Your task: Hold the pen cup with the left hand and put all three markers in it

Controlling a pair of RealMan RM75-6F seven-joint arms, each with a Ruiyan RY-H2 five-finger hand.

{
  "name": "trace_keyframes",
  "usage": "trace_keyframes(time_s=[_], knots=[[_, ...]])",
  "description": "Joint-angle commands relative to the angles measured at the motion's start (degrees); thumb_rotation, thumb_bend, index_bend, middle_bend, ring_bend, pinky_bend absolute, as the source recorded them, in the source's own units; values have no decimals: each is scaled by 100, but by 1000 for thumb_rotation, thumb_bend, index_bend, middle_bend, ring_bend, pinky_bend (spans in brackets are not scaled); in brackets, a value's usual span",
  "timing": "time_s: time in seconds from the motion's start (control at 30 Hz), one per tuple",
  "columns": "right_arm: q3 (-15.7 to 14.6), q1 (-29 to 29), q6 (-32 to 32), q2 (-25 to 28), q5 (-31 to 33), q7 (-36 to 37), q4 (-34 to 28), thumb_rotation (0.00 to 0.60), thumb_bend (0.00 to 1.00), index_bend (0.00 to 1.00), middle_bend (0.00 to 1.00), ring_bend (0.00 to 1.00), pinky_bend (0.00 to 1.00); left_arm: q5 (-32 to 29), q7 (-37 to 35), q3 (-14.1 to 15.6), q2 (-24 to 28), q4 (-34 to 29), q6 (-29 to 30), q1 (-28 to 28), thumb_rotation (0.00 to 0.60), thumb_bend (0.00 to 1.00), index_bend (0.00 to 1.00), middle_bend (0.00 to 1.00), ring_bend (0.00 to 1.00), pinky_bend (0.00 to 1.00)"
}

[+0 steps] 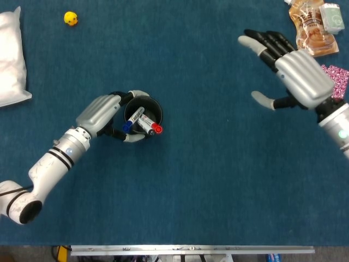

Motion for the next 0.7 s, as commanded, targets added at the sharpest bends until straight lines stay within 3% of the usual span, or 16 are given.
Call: trace_keyframes(time_s=[0.03, 0.3, 0.43, 0.7], knots=[[-23, -36, -5, 11, 6, 30, 25, 600, 281, 0, 16, 0, 0, 46, -46, 42, -137, 181, -23, -9, 507, 164, 193, 306, 240, 176], [-58, -112, -16, 30, 17, 3, 103, 600, 281, 0, 16, 0, 0, 115, -154, 92, -150, 279, -70, -30, 498, 164, 123, 170, 130, 147], [-67, -170, 11, 63, 34, 7, 136, 600, 282, 0, 16, 0, 0, 164, -136, 136, -79, 256, -42, -11, 432, 165, 29, 91, 58, 114], [-251, -422, 153, 263, -40, -215, 238, 600, 283, 0, 16, 0, 0, 252, 112, 197, 538, -179, 273, 156, 470, 164, 0, 49, 28, 100]])
